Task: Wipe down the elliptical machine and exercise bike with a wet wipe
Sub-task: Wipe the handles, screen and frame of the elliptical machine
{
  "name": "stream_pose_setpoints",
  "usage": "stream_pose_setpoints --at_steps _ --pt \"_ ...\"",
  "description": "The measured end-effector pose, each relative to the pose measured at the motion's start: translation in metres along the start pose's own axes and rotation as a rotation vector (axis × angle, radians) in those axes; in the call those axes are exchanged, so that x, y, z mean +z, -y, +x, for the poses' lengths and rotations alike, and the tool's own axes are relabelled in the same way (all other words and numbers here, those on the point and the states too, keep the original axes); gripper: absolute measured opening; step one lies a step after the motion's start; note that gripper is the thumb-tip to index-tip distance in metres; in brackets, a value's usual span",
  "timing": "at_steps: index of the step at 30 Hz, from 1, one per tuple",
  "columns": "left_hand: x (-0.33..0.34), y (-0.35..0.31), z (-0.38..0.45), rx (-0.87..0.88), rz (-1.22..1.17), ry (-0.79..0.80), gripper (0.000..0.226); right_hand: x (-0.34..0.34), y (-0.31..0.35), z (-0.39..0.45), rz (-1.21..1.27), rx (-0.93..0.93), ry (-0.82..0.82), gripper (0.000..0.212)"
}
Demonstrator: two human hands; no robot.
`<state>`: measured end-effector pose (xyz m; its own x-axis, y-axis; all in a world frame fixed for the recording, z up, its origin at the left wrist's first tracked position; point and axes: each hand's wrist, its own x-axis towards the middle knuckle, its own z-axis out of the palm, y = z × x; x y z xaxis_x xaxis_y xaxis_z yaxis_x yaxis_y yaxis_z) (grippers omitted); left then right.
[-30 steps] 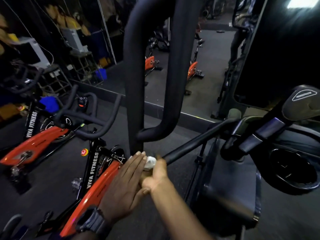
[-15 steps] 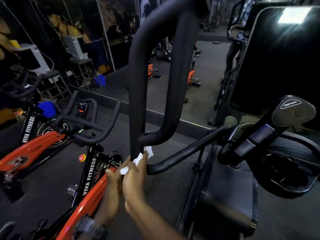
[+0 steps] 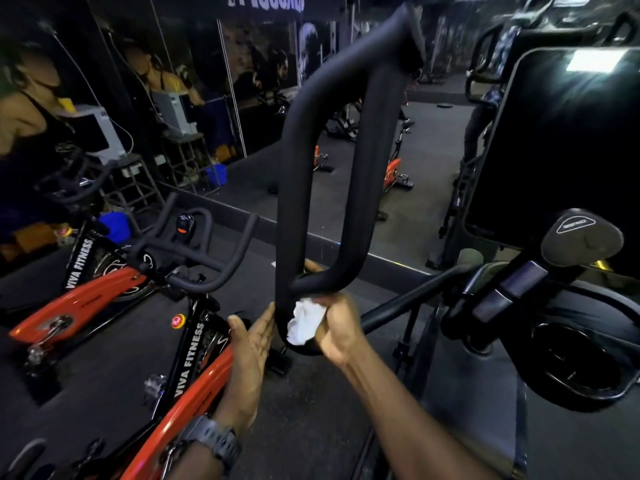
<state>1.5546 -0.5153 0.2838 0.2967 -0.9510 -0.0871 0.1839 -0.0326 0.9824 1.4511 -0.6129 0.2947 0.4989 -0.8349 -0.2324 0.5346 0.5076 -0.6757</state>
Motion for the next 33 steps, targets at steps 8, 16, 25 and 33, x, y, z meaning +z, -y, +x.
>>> stream_pose_setpoints --at_steps 8,16,25,33 --pt "0.002 -0.001 -0.002 0.019 0.023 -0.007 0.134 0.000 -0.013 -0.010 -0.463 -0.265 -0.089 0.029" --pt "0.003 0.001 0.000 -0.021 0.025 -0.016 0.104 -0.016 -0.019 -0.008 -0.821 -0.300 -0.100 0.033" --pt "0.002 0.003 -0.005 -0.050 -0.011 -0.063 0.113 -0.014 -0.044 -0.029 -0.951 -0.495 -0.341 0.025" --pt "0.004 0.010 -0.011 -0.073 -0.049 -0.094 0.115 -0.012 -0.060 -0.037 -1.058 -0.556 -0.247 0.012"
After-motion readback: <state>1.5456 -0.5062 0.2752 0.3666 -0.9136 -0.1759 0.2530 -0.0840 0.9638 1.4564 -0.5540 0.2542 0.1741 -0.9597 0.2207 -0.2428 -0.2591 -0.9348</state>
